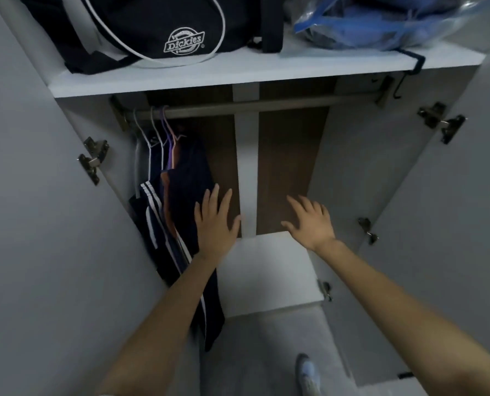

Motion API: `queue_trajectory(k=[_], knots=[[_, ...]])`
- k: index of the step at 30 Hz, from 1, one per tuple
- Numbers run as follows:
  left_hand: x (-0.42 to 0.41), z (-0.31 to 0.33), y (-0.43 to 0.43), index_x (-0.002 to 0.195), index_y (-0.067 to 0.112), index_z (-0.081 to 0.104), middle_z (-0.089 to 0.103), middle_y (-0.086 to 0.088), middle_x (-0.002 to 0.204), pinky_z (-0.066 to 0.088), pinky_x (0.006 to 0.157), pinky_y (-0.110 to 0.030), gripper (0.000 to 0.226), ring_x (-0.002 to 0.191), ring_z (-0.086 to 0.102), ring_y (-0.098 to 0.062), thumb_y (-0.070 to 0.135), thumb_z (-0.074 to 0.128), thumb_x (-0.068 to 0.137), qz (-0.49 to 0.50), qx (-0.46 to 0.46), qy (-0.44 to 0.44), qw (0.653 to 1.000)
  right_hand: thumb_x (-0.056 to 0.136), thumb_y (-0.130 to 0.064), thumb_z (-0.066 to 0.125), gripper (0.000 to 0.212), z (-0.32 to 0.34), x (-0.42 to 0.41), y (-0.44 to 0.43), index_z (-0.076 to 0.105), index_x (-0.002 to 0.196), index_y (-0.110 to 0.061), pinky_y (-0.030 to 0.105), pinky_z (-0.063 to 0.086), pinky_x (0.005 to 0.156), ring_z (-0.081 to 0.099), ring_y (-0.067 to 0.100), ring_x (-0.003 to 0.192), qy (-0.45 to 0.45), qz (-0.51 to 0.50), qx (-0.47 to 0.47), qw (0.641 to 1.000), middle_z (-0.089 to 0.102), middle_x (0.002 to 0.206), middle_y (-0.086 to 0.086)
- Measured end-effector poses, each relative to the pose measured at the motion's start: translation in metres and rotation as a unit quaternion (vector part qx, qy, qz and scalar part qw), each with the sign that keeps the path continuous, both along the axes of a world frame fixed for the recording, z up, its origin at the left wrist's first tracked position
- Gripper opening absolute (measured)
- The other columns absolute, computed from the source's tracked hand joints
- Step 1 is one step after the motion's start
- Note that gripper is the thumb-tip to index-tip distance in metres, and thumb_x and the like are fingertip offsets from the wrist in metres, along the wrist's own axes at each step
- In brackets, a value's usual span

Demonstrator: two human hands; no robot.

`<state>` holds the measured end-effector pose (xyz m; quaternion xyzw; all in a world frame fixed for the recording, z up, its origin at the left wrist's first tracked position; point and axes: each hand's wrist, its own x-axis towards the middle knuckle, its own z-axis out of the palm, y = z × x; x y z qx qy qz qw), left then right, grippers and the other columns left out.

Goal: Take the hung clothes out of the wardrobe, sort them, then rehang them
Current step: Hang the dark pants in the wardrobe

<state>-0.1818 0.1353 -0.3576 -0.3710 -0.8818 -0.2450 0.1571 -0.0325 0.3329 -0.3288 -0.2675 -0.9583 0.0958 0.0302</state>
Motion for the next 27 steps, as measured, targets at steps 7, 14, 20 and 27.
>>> queue_trajectory(k=[7,14,20,27], knots=[[0.062,-0.001,0.033,0.156,0.025,0.026,0.02,-0.006,0.163,0.004,0.121,-0.053,0.065,0.152,0.011,-0.027,0.047,0.046,0.098,-0.09,-0.038,-0.065,0.993,0.098,-0.055,0.04,0.071,0.015,0.098,-0.001,0.006,0.156,-0.033,0.047,0.012,0.121,0.018,0.03,0.146,0.014,-0.085,0.024,0.996,0.015,0.162,0.004],[0.155,0.014,0.089,0.157,0.028,0.02,0.011,0.0,0.166,0.002,0.122,-0.051,0.068,0.153,0.002,-0.023,0.05,0.046,0.099,-0.196,-0.061,-0.07,0.976,0.098,-0.054,0.041,0.071,0.032,0.213,-0.007,0.007,0.156,-0.032,0.044,0.016,0.119,0.019,0.029,0.145,0.032,-0.179,0.038,0.983,0.016,0.161,0.006],[0.268,0.02,0.121,0.157,0.029,0.015,0.009,0.002,0.166,0.0,0.122,-0.052,0.069,0.153,0.0,-0.021,0.049,0.047,0.099,-0.299,-0.073,-0.078,0.948,0.098,-0.053,0.041,0.071,0.039,0.327,-0.03,0.007,0.156,-0.031,0.042,0.015,0.119,0.015,0.027,0.147,0.038,-0.268,0.039,0.962,0.014,0.162,0.003],[0.415,0.007,0.112,0.157,0.032,0.013,0.008,0.003,0.166,-0.001,0.121,-0.05,0.068,0.153,0.0,-0.018,0.051,0.044,0.1,-0.395,-0.094,-0.109,0.907,0.099,-0.054,0.04,0.069,0.023,0.484,-0.076,0.01,0.156,-0.03,0.043,0.014,0.119,0.014,0.028,0.148,0.03,-0.373,0.017,0.927,0.014,0.163,0.004]])
